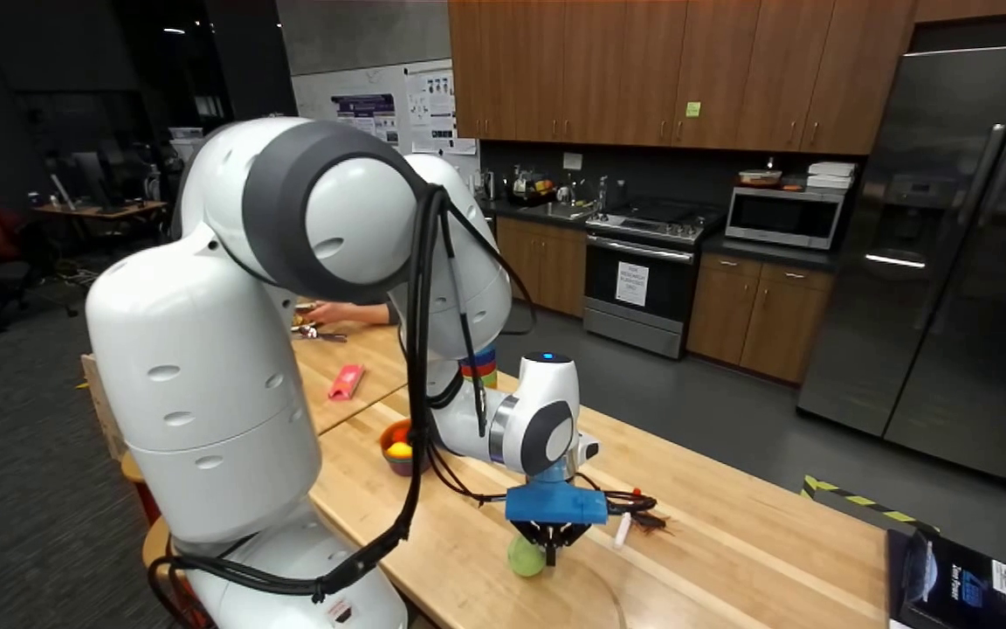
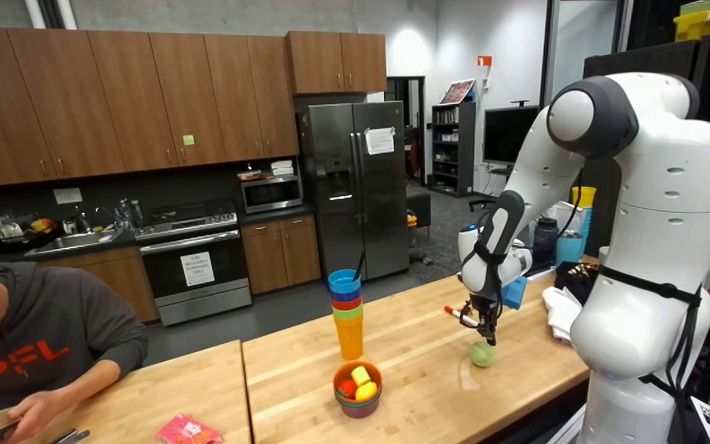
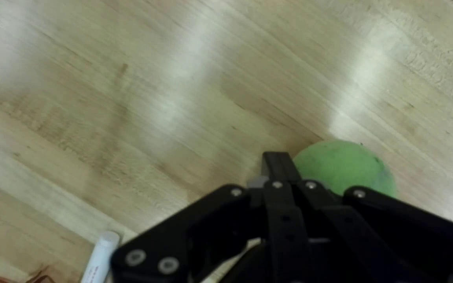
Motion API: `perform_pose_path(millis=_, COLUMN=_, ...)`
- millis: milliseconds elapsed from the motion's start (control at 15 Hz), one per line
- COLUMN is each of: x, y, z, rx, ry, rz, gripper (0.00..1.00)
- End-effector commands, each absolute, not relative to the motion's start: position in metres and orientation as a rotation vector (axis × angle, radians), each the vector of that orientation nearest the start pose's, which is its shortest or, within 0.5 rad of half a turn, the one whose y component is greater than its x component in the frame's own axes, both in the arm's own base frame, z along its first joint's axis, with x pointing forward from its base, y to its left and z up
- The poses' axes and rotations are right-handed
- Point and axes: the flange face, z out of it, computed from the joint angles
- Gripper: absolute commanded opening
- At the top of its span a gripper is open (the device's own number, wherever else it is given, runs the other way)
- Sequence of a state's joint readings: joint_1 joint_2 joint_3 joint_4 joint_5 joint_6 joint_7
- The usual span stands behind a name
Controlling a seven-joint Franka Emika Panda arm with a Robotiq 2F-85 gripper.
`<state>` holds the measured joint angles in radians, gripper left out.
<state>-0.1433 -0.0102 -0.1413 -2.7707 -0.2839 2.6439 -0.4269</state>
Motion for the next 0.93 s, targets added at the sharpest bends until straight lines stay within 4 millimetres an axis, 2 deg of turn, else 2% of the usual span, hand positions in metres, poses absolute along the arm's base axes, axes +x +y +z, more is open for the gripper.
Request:
perform_pose_path(millis=0, x=0.359, y=-0.088, z=0.214, rx=-3.132, ry=-0.668, rz=0.217, gripper=0.0)
perform_pose_path(millis=400, x=0.365, y=-0.064, z=0.218, rx=-3.114, ry=-0.701, rz=0.206, gripper=0.0)
perform_pose_path(millis=800, x=0.368, y=-0.038, z=0.235, rx=-3.074, ry=-0.723, rz=0.194, gripper=0.03)
perform_pose_path(millis=867, x=0.372, y=-0.043, z=0.222, rx=-3.09, ry=-0.712, rz=0.196, gripper=0.02)
